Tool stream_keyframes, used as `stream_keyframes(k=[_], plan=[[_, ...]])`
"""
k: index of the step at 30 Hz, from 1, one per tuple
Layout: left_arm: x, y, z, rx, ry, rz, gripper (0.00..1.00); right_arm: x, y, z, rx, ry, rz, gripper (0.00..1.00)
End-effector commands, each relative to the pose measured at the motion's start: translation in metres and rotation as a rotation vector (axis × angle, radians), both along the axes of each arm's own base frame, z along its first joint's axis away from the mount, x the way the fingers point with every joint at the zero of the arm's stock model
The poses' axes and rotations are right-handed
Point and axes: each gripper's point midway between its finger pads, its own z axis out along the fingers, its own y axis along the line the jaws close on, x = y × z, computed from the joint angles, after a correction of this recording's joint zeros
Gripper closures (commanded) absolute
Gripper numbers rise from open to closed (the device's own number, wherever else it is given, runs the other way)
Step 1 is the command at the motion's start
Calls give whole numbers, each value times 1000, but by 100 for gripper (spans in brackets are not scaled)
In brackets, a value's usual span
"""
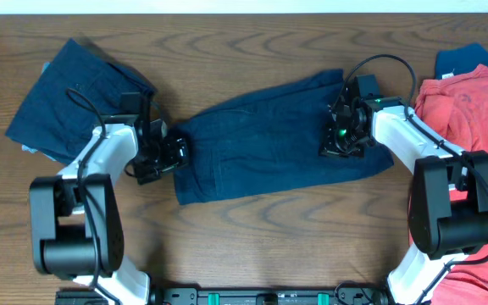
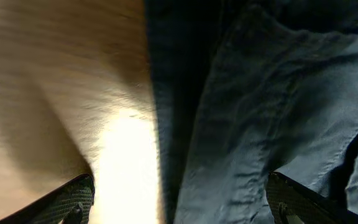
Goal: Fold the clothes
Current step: 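Pull the shorts apart with both grippers to straighten them on the table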
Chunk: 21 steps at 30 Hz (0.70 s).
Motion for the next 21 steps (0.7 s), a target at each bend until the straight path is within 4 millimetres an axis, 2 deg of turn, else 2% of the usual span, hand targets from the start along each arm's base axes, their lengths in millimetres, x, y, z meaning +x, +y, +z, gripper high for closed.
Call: stream_keyframes(k=[1, 6, 11, 17, 21], plan=[[-9, -26, -13, -154, 53, -47, 12, -2, -1, -5, -30, -1, 22, 99], [-16, -38, -27, -222, 112, -49, 23, -2, -1, -5, -29, -2, 22, 99], [-17, -47, -38, -227, 122, -75, 48, 1, 0, -5, -28, -13, 22, 98], [-14, -64, -40, -225, 88, -136, 61, 2, 0, -5, -27, -20, 23, 99], [-15, -69, -40, -223, 89, -153, 87, 2, 0, -5, -27, -19, 23, 99]])
